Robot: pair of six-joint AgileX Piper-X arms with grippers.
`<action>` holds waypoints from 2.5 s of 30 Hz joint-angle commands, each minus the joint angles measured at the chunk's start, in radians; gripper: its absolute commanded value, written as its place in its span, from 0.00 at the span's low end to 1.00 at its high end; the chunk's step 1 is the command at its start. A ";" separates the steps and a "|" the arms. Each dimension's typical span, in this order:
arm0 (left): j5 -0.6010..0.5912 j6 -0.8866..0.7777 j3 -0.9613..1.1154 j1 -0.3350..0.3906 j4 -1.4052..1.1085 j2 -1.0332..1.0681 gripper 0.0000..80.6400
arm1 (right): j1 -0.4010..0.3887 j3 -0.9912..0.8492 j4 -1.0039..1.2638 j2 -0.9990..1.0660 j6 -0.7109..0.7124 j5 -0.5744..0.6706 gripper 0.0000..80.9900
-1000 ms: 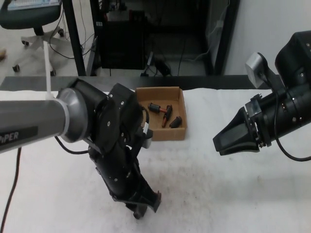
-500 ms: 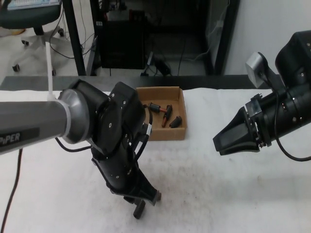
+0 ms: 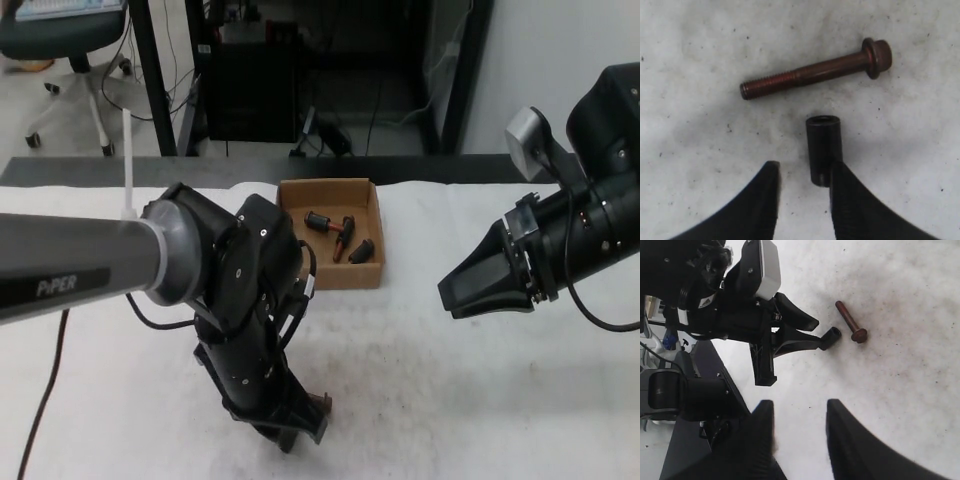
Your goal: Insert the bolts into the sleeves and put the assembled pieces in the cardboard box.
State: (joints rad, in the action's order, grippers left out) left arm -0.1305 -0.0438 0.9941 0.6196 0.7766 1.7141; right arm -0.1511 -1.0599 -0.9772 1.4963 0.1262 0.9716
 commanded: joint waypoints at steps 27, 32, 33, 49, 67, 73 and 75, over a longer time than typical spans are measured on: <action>-0.035 0.019 0.064 0.037 -0.058 0.068 0.14 | -0.001 -0.001 0.015 -0.009 0.008 0.018 0.41; -0.035 0.065 0.064 0.037 -0.029 0.068 0.00 | -0.001 -0.001 0.015 -0.009 0.008 0.018 0.41; -0.035 0.065 0.064 0.037 -0.024 0.068 0.00 | -0.001 -0.001 0.015 -0.009 0.008 0.018 0.41; -0.001 -0.713 0.157 0.035 -0.255 0.014 0.00 | -0.001 -0.001 0.015 -0.009 0.008 0.018 0.41; 0.182 -1.588 0.157 0.038 -0.375 0.081 0.00 | -0.001 -0.003 0.019 -0.009 0.005 0.018 0.41; 0.131 -1.513 0.157 0.038 -0.377 0.109 0.00 | -0.001 -0.003 0.044 -0.009 0.005 0.057 0.41; 0.113 -1.468 0.157 0.038 -0.377 0.115 0.00 | -0.001 -0.003 0.049 -0.009 0.005 0.062 0.41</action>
State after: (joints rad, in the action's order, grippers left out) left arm 0.0000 -1.5604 1.1424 0.6539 0.4033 1.8265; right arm -0.1511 -1.0599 -0.9316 1.4963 0.1262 1.0155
